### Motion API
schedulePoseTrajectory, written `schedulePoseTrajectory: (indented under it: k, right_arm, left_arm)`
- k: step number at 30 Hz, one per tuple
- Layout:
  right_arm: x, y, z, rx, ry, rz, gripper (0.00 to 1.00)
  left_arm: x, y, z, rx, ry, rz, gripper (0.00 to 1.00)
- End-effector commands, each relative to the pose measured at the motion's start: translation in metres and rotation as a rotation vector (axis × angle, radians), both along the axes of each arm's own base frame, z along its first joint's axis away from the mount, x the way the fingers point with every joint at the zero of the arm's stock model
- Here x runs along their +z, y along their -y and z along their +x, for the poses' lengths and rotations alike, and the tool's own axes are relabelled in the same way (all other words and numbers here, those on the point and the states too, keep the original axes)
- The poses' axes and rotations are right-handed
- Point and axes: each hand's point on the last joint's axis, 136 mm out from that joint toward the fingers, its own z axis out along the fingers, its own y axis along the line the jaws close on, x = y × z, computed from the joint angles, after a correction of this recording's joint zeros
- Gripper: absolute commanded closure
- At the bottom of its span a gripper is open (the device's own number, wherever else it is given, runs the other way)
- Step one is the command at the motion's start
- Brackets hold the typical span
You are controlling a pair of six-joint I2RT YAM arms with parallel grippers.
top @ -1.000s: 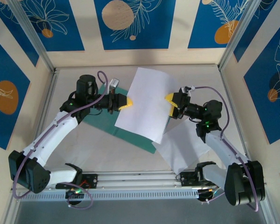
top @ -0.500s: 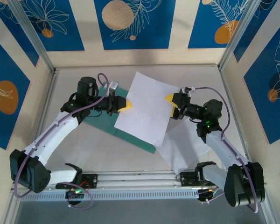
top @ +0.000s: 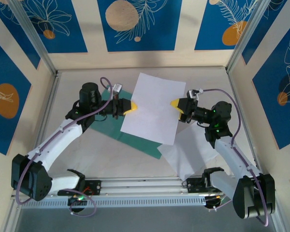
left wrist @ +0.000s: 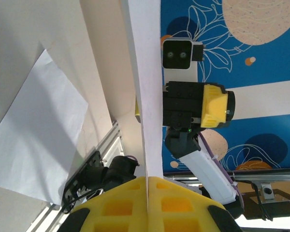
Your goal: Put the files into the folder
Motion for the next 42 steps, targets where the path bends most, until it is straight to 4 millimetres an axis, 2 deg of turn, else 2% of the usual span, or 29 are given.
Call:
schedulePoseTrajectory:
  k: [1,5,17,23,29,42]
  right_arm:
    - [0.006,-0.002,-0.005,0.017,0.032,-0.019,0.39]
    - [0.005,-0.002,-0.004,0.016,0.03,-0.02,0.46]
    - [0.007,-0.003,-0.004,0.019,0.031,-0.028,0.47]
    - [0.005,-0.002,-0.003,0.015,0.025,-0.028,0.47]
    - [0.004,0.0,0.0,0.002,0.021,-0.028,0.41]
    - [0.012,0.0,0.003,-0.006,0.041,-0.024,0.45]
  left_arm:
    - [0.016,-0.003,0.001,0.014,0.066,-0.032,1.0]
    - [0.017,-0.002,-0.001,0.005,0.071,-0.038,1.0]
    - [0.023,0.003,-0.007,-0.028,0.1,-0.067,1.0]
    - [0.032,0.005,-0.009,-0.048,0.114,-0.128,1.0]
    - [0.037,0.006,-0.015,-0.069,0.139,-0.138,1.0]
    - [0.034,0.01,-0.027,-0.106,0.165,-0.125,1.0]
